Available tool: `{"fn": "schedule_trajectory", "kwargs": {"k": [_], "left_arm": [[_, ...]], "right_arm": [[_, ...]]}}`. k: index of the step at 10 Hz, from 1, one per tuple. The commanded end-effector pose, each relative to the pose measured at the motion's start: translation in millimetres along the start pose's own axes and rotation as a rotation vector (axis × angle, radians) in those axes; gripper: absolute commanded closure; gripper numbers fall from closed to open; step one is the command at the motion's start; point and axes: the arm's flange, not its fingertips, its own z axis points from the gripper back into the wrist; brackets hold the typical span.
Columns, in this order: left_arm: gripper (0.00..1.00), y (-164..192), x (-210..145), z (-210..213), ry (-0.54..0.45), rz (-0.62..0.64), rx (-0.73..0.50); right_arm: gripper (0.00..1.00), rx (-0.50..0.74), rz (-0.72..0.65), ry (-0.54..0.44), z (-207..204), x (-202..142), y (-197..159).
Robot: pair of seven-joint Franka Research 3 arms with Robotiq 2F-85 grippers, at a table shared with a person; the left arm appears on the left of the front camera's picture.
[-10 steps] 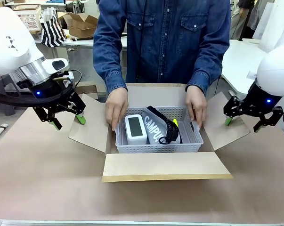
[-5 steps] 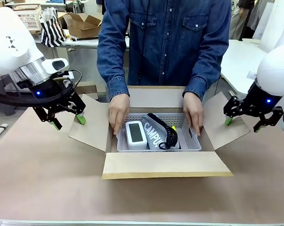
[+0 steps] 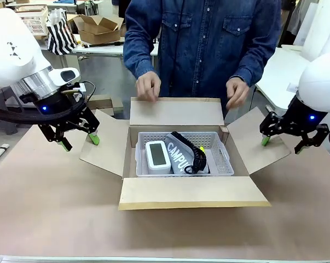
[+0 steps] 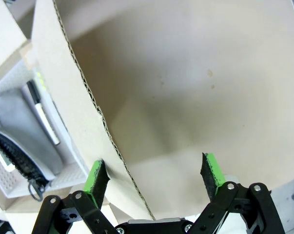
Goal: Pack the gift set into the box.
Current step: Lift both hands away from the flaps of the Package Box.
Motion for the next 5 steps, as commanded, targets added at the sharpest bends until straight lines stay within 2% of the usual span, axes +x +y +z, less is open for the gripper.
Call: {"fn": "schedule_trajectory", "kwargs": {"k": [1, 5], "left_arm": [[0.00, -0.5, 0.5, 1.7, 0.001, 0.012, 0.016], [0.00, -0.5, 0.5, 1.7, 0.001, 0.012, 0.016]], "right_arm": [[0.00, 0.005, 0.001, 0.002, 0.6, -0.8, -0.8], [0.00, 0.005, 0.001, 0.002, 0.6, -0.8, -0.8]]}}
